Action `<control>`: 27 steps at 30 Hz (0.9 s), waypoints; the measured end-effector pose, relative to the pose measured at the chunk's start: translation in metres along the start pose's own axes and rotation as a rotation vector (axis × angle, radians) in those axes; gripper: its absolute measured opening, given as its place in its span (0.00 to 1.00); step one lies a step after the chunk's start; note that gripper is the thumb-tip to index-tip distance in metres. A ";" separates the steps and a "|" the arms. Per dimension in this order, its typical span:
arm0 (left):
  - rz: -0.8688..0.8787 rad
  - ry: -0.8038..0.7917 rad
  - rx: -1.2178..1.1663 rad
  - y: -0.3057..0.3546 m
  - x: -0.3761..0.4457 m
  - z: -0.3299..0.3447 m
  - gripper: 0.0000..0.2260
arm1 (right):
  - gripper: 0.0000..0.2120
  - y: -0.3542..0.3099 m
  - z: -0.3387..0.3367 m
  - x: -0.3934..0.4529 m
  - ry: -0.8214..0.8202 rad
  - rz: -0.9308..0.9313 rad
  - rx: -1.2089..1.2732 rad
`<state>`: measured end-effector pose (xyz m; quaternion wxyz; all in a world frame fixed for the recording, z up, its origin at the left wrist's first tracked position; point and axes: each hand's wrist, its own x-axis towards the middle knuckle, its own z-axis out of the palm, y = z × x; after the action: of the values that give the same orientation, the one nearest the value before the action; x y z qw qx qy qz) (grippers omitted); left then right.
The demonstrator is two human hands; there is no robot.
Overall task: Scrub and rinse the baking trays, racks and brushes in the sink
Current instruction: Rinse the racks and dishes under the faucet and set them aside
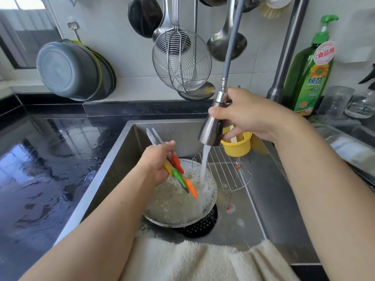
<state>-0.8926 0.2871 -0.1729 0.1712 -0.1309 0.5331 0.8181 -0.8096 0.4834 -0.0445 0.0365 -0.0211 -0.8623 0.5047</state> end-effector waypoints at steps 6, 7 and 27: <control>-0.062 -0.292 -0.008 0.002 -0.009 0.002 0.10 | 0.08 -0.005 0.017 0.002 -0.025 -0.044 0.141; -0.080 -0.357 0.024 0.001 -0.011 0.003 0.11 | 0.08 -0.005 0.019 0.004 -0.010 -0.051 0.149; -0.328 -0.616 0.420 -0.009 -0.022 0.000 0.20 | 0.08 0.005 0.033 0.013 0.085 -0.103 0.237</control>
<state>-0.8684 0.2876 -0.1718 0.4741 0.0747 0.5844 0.6543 -0.8256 0.4583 -0.0645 0.1010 0.0062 -0.7941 0.5993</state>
